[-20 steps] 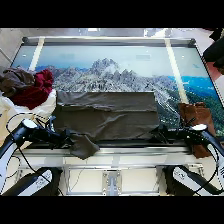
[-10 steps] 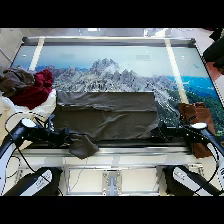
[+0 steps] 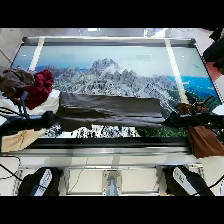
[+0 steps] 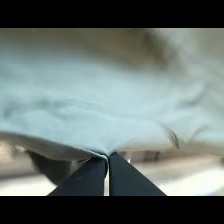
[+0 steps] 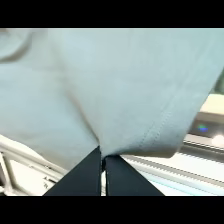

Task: Fold the shirts.

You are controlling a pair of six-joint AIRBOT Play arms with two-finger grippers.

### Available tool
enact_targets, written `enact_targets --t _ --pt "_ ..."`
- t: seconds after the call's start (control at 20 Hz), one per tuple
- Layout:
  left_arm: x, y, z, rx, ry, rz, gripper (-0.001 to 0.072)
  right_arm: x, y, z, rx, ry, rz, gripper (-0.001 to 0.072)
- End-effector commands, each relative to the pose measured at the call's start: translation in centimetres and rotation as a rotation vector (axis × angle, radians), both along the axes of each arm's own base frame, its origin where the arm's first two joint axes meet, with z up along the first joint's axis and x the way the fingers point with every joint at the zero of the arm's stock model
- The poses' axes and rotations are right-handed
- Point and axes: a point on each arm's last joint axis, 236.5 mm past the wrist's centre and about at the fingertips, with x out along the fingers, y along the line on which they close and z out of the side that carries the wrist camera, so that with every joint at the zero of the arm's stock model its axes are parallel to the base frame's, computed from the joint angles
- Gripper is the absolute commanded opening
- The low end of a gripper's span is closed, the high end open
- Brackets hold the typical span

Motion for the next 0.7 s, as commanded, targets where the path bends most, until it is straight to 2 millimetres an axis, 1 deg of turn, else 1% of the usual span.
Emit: enact_targets --t 0.0,0.05,0.15,0.2,0.25,0.3,0.4,0.45,0.55,0.65 --pt "5.0 -0.5 5.6 0.031 -0.251 0.024 0.0011 2.2 -2.0 1.6 -0.085 -0.067 -0.061 0.0009" --pt "6.2 -1.6 5.5 0.035 -0.264 -0.002 0.0011 2.8 -2.2 1.4 -0.089 -0.072 -0.072 0.0008" --pt "9.3 -3.9 4.0 0.047 -0.270 -0.047 0.0011 3.6 -1.6 0.3 -0.087 -0.061 -0.058 0.0009" --pt "11.2 -4.4 3.0 0.055 -0.271 -0.041 0.0012 4.0 -1.1 -0.4 -0.084 -0.048 -0.042 0.0008" --pt "13.0 -4.6 2.0 0.073 -0.277 -0.032 0.0011 4.5 -0.6 -1.3 -0.085 -0.040 -0.028 0.0009" --pt "14.7 -4.2 0.8 0.117 -0.276 -0.031 0.0012 5.3 -0.3 -2.1 -0.089 -0.037 -0.030 0.0009" --pt "16.9 -3.2 -1.6 0.182 -0.237 -0.043 0.0011 7.4 -0.6 -3.9 -0.103 -0.036 -0.085 0.0008" --pt "17.9 -2.4 -2.6 0.209 -0.214 -0.027 0.0012 8.4 -1.0 -4.4 -0.108 -0.038 -0.105 0.0009" --pt "19.4 -1.1 -4.0 0.269 -0.202 -0.016 0.0011 10.3 -1.6 -5.1 -0.114 -0.039 -0.128 0.0009" --pt "19.8 -1.0 -5.2 0.284 -0.189 -0.023 0.0012 12.3 -2.2 -5.3 -0.119 -0.051 -0.140 0.0009"
